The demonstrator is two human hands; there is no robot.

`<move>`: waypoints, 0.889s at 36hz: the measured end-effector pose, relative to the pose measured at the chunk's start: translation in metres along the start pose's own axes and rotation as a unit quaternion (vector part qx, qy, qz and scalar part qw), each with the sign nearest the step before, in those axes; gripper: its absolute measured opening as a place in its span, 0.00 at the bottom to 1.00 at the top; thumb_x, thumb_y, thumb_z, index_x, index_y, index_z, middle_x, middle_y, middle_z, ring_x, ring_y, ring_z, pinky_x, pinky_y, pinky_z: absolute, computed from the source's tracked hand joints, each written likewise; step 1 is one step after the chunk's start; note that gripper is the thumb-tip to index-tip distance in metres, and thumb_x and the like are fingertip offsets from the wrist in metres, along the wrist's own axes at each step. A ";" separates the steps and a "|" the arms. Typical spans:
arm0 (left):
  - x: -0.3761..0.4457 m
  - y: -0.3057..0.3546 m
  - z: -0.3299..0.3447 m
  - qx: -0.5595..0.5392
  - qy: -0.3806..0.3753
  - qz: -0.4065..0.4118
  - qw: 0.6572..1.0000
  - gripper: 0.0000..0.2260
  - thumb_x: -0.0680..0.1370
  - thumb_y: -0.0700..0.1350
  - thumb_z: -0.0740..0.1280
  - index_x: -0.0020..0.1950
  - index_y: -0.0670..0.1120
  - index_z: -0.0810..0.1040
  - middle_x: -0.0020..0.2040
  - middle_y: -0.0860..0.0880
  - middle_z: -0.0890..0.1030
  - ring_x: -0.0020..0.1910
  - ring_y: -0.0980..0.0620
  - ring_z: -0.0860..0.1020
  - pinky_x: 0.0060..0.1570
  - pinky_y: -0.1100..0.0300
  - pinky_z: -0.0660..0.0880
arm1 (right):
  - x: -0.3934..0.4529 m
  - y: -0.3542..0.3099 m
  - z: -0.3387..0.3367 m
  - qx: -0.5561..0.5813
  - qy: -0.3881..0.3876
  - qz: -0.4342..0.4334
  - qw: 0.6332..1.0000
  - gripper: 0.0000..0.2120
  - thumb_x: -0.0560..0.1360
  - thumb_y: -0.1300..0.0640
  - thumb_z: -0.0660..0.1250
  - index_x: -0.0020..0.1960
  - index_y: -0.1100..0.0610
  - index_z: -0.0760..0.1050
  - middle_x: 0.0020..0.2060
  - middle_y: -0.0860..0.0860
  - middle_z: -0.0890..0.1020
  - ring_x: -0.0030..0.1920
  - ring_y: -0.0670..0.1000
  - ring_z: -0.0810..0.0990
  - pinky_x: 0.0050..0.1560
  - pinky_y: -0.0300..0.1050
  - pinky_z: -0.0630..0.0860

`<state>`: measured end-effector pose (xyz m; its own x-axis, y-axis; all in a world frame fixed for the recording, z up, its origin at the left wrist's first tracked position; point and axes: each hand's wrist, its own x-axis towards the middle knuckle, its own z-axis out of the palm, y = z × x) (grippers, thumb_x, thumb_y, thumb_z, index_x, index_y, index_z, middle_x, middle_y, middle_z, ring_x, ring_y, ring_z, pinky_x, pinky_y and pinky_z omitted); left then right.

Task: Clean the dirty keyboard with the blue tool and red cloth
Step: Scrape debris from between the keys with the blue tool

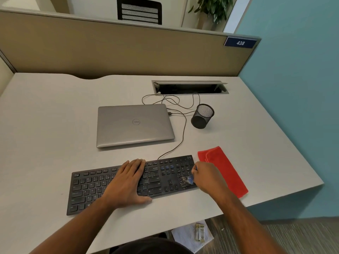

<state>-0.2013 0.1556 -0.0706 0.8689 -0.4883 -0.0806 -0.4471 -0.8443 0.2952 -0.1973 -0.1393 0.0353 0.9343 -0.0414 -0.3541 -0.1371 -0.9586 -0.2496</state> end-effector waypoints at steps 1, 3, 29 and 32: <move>0.000 0.000 0.000 -0.001 -0.001 0.000 1.000 0.60 0.67 0.84 0.57 0.85 0.45 0.48 0.84 0.46 0.56 0.82 0.48 0.53 0.79 0.54 0.36 | 0.001 -0.001 -0.002 0.006 0.005 -0.001 1.000 0.05 0.81 0.56 0.65 0.52 0.57 0.78 0.43 0.50 0.84 0.41 0.46 0.81 0.43 0.39 0.77; 0.000 0.000 0.000 0.000 0.001 -0.001 1.000 0.60 0.67 0.84 0.57 0.85 0.45 0.49 0.84 0.46 0.57 0.82 0.48 0.53 0.79 0.54 0.35 | 0.003 -0.003 -0.003 0.057 0.040 0.009 0.997 0.06 0.82 0.57 0.63 0.51 0.56 0.78 0.41 0.47 0.83 0.37 0.43 0.79 0.36 0.34 0.72; 0.000 -0.002 0.003 -0.001 0.000 0.000 1.000 0.60 0.67 0.85 0.56 0.85 0.46 0.43 0.85 0.47 0.50 0.83 0.49 0.47 0.80 0.51 0.38 | -0.015 -0.014 0.006 0.026 -0.006 -0.124 0.992 0.15 0.84 0.58 0.59 0.67 0.48 0.76 0.56 0.48 0.82 0.49 0.47 0.80 0.51 0.43 0.78; 0.001 -0.002 0.003 -0.002 -0.003 -0.001 1.000 0.60 0.67 0.85 0.55 0.85 0.46 0.42 0.85 0.47 0.49 0.83 0.49 0.46 0.80 0.51 0.37 | -0.017 -0.018 0.007 -0.060 0.000 -0.149 0.987 0.22 0.81 0.65 0.61 0.72 0.48 0.71 0.61 0.50 0.80 0.55 0.50 0.80 0.53 0.42 0.76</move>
<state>-0.2006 0.1564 -0.0737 0.8681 -0.4887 -0.0866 -0.4455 -0.8442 0.2981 -0.2133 -0.1197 0.0390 0.9274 0.2480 -0.2801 0.1843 -0.9544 -0.2349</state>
